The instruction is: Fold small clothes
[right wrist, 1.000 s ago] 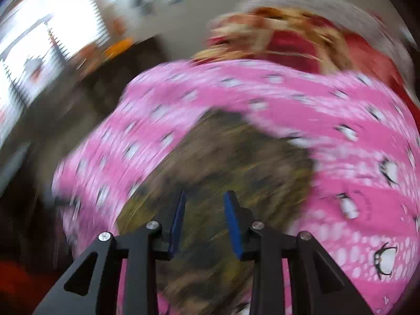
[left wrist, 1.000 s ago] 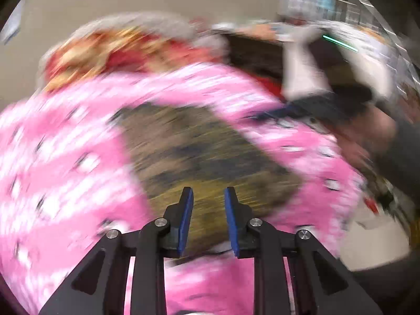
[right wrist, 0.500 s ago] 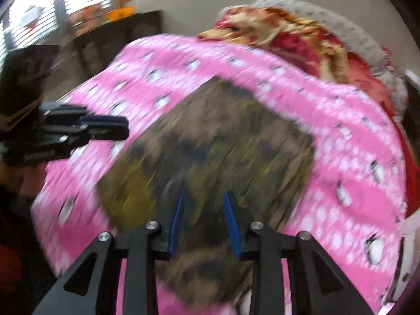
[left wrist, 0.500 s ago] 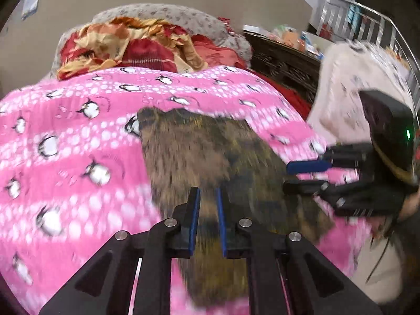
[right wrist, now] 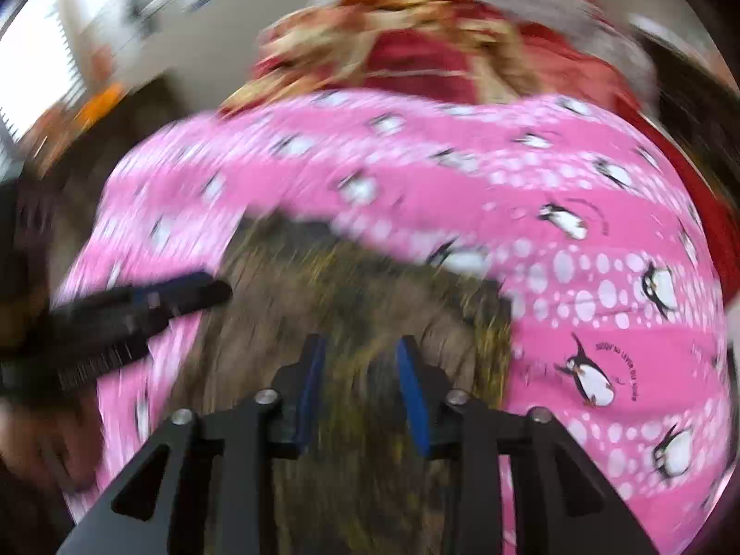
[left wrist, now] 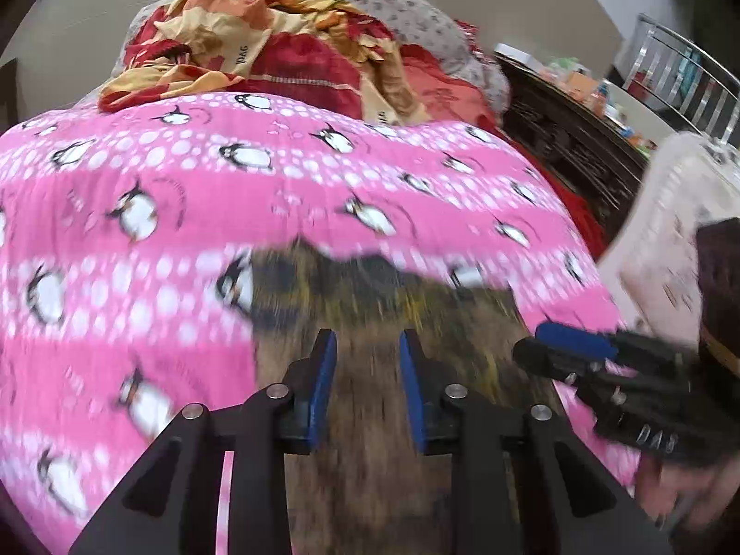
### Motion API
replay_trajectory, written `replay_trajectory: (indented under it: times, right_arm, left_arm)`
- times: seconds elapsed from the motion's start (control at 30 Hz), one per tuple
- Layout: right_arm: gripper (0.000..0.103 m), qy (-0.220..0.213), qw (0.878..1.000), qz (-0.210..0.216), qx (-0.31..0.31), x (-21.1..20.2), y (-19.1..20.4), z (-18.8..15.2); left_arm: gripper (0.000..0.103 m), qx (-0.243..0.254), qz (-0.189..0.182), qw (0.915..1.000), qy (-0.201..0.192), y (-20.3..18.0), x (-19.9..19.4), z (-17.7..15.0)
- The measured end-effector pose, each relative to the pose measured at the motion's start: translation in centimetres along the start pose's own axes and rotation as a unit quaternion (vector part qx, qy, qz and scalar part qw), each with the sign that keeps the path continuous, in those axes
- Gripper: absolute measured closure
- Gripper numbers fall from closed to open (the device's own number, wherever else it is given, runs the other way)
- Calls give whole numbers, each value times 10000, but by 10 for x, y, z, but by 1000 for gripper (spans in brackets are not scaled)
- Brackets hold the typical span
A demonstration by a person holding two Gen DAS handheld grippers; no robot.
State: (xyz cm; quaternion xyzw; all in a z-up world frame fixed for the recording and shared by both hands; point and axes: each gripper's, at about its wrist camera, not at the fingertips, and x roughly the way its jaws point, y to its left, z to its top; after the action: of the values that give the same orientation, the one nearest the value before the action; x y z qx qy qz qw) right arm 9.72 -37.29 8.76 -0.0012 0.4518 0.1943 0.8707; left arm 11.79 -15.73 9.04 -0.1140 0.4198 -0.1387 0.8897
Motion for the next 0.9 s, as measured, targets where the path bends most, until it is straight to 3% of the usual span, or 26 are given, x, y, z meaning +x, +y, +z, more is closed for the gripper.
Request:
replay_trajectory:
  times: [0.1,0.17,0.3,0.4,0.47,0.5,0.53,0.6,0.7,0.77,0.8,0.9]
  right_arm:
    - [61,-93,9980,-451,429,36,-11,5]
    - [57,87,9965,-699,462,65,-22,-6]
    - [53,-101,9969,-395,674,68,-32,-13]
    - [53,-275,9954,47,919,45,-46,-10]
    - [47,-668,9929,251,953,11,-63,-14]
    - [39,-767,9924,341,903,0,-70,-17]
    - [34,-814,9922,408,854,-9,-77,-23]
    - [34,-795,9908,700,843,-22,-94,-39]
    - [34,-372,9838,1444,995,-16,-109,-70]
    - [34,-19,9784,1825,976,0,-107,-88]
    - [33,112,9777,1873,947,10,-106,-92]
    - [28,-51,9728,2096,984,17,-106,-99]
  left_arm:
    - [95,122,328,9994,46,2,39,0]
    - [94,276,437,9986,74,4,55,-10]
    - [83,416,279,9987,91,0,48,-9]
    - [83,475,-71,9988,26,3,13,-3]
    - [64,489,-270,9983,-143,12,-12,-11]
    - [44,450,-297,9984,-188,24,-26,-21]
    - [37,371,-306,9987,-159,33,-30,-29]
    - [37,70,-495,9986,181,52,-29,-48]
    - [37,-547,-1039,9905,712,72,-15,-81]
    - [36,-457,-1122,9919,369,69,-24,-89]
    - [36,-440,-1239,9905,398,67,-22,-92]
    - [36,-439,-1743,9817,628,56,-16,-93]
